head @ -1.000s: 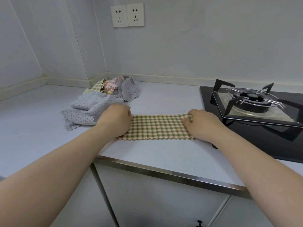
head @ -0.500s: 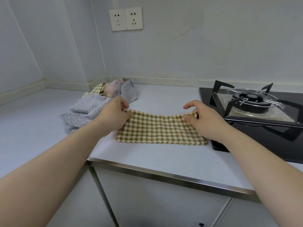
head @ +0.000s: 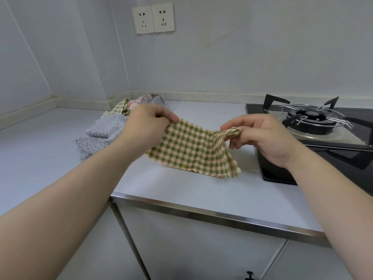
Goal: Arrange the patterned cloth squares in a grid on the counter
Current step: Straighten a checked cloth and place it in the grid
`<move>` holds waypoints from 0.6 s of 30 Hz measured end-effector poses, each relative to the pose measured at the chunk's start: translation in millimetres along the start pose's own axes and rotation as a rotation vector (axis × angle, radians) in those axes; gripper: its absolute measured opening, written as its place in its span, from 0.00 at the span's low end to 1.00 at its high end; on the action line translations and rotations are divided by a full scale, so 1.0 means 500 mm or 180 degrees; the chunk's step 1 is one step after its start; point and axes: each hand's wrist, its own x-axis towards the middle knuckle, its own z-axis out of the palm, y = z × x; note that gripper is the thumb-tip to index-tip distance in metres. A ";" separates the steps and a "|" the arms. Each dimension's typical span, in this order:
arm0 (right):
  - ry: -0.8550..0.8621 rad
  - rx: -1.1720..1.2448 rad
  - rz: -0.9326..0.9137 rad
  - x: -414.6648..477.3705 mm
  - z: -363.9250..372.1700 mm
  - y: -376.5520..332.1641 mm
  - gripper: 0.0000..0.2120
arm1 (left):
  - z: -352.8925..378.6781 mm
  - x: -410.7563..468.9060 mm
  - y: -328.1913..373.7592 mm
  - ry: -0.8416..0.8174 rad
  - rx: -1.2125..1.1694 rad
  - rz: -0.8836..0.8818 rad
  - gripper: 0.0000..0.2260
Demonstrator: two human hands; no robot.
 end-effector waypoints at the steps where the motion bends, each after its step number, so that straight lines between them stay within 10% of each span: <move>1: -0.0049 -0.0056 -0.0064 -0.001 0.000 0.000 0.13 | 0.000 -0.008 0.012 -0.0008 0.0038 0.0076 0.13; 18: 0.0183 -0.0643 -0.0761 -0.011 0.044 -0.011 0.07 | 0.049 -0.094 0.067 -0.0235 0.0696 0.1922 0.07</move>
